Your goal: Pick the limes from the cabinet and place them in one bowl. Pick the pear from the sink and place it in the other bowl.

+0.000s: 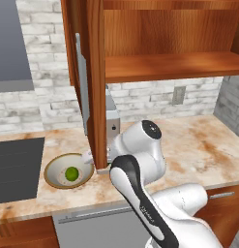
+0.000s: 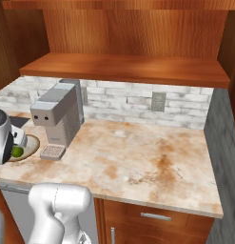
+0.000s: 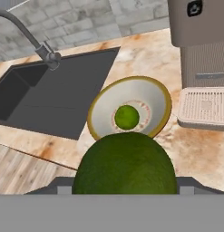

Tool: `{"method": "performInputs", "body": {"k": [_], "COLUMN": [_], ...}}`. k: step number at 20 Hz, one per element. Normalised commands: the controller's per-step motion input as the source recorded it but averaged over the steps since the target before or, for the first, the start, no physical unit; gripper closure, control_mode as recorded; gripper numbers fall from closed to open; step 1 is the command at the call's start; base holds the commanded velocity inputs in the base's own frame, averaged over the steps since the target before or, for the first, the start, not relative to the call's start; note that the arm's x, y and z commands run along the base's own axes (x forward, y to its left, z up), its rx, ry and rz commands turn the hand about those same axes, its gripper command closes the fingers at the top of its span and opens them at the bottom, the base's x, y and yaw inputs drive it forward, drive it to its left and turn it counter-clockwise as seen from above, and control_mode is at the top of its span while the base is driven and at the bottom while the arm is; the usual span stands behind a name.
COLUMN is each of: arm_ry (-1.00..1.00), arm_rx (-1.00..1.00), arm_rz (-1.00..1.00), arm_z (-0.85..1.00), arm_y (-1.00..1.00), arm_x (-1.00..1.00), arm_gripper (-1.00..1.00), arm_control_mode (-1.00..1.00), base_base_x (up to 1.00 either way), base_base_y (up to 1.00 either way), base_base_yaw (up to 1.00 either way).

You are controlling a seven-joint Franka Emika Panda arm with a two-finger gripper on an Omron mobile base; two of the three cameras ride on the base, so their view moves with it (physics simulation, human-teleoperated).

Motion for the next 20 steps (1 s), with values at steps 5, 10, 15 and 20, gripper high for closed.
{"method": "performInputs", "body": {"k": [5,10,15,20], "arm_ry": [0.0,0.01,0.0,0.0], "arm_rx": [0.0,-0.01,-0.03,-0.01], "arm_rz": [0.0,0.0,0.0,0.0], "arm_z": [-0.15,-0.03,-0.14,-0.36], "arm_y": [0.21,0.01,0.03,0.06], "arm_x": [0.29,0.0,0.09,0.09], "arm_gripper": [1.0,1.0,1.0,1.0], "arm_control_mode": [-1.0,-1.0,-1.0,-1.0], "base_base_x": [0.0,0.0,0.0,0.0], "base_base_y": [0.0,0.0,0.0,0.0], "base_base_yaw": [0.0,0.0,0.0,0.0]}}
